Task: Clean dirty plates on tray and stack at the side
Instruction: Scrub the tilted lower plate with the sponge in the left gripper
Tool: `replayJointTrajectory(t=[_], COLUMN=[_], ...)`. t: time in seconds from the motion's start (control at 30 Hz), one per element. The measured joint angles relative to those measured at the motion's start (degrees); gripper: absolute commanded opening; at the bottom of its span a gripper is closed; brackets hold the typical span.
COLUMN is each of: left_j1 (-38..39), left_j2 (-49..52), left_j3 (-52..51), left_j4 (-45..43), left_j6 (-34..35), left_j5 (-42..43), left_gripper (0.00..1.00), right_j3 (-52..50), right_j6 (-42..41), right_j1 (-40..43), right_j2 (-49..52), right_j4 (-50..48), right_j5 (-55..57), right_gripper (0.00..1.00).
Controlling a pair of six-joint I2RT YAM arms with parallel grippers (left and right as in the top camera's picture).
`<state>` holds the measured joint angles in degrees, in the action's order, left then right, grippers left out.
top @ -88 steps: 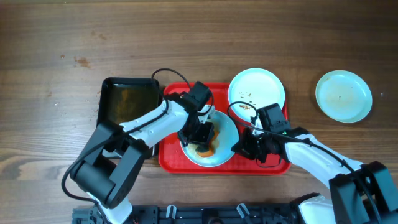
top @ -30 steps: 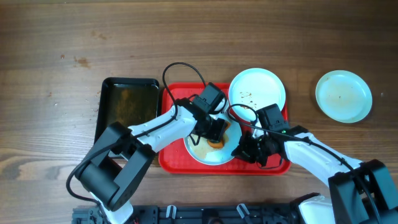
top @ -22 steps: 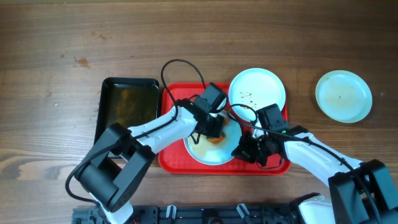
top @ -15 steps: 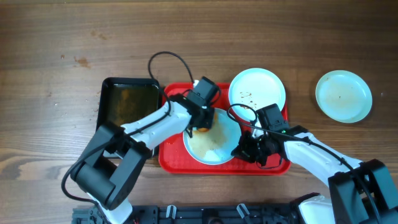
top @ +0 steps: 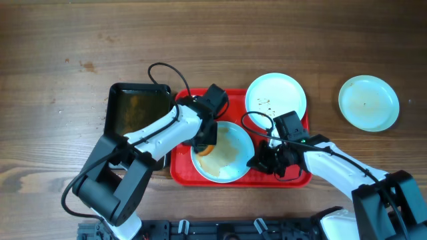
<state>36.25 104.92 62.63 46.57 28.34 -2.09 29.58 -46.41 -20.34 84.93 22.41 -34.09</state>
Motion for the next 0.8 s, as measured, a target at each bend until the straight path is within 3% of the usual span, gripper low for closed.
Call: replayJointTrajectory(t=[0.2, 0.43, 0.8], left_j1=[-0.1, -0.1, -0.1], left_j2=[0.1, 0.2, -0.2], left_j3=[0.0, -0.1, -1.1], left_j4=[6.0, 8.7, -10.5], left_j6=[0.4, 7.4, 5.0], left_j5=[1.3, -0.3, 1.8], left_gripper=[0.04, 0.04, 0.04], right_j3=[0.0, 0.5, 0.5], right_j6=[0.2, 0.2, -0.5], right_j1=[-0.2, -0.3, 0.3], right_j2=[0.0, 0.0, 0.0], right_j4=[0.2, 0.0, 1.6], right_j5=[-0.5, -2.2, -1.7], right_gripper=[0.05, 0.05, 0.05])
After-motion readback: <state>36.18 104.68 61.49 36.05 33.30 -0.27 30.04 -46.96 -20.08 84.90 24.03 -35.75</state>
